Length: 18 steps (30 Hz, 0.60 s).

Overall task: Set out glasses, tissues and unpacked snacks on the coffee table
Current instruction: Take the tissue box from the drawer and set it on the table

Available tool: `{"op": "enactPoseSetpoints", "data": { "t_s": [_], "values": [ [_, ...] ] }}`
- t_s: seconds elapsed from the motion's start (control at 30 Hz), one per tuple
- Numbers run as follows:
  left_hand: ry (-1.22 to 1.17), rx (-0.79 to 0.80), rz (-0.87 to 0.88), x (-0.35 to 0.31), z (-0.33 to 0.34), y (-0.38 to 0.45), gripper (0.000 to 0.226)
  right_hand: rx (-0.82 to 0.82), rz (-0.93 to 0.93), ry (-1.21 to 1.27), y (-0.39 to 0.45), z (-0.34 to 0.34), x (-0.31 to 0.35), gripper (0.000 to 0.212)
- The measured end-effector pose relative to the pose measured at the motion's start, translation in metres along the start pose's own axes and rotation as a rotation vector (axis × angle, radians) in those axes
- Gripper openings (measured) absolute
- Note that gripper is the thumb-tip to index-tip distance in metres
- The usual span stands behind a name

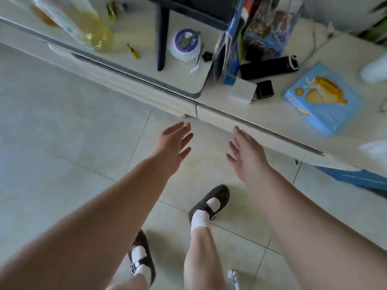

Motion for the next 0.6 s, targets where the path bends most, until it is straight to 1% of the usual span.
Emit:
{"op": "enactPoseSetpoints", "data": {
  "t_s": [0.1, 0.17, 0.23, 0.33, 0.43, 0.5, 0.6],
  "values": [
    [-0.099, -0.009, 0.069, -0.01, -0.059, -0.034, 0.041, 0.146, -0.096, -0.081, -0.052, 0.052, -0.005, 0.035],
    [-0.11, -0.011, 0.13, -0.007, -0.109, -0.055, 0.034, 0.231, -0.15, -0.155, -0.084, 0.088, -0.023, 0.035],
    [-0.09, -0.051, 0.183, 0.006, -0.17, -0.073, 0.031, 0.307, -0.182, -0.252, -0.112, 0.124, -0.059, 0.038],
    [-0.09, -0.155, 0.245, 0.039, -0.273, -0.101, 0.025, 0.422, -0.25, -0.459, -0.152, 0.175, -0.136, 0.044],
    [-0.156, -0.247, 0.333, 0.076, -0.373, -0.124, 0.024, 0.591, -0.343, -0.658, -0.184, 0.223, -0.226, 0.044],
    [-0.213, -0.314, 0.38, 0.111, -0.433, -0.135, 0.025, 0.723, -0.377, -0.789, -0.201, 0.25, -0.285, 0.044],
    [-0.325, -0.455, 0.411, 0.183, -0.517, -0.139, 0.026, 0.894, -0.447, -0.993, -0.208, 0.289, -0.373, 0.045]
  ]
}}
Point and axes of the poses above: each hand's wrist, its own y-axis towards the middle knuckle, its own z-axis out of the palm, x = y × z, the point moved 9 cm from there along y, towards the middle knuckle, and after that the axes turned 3 degrees about -z, right-handed, at the moved point
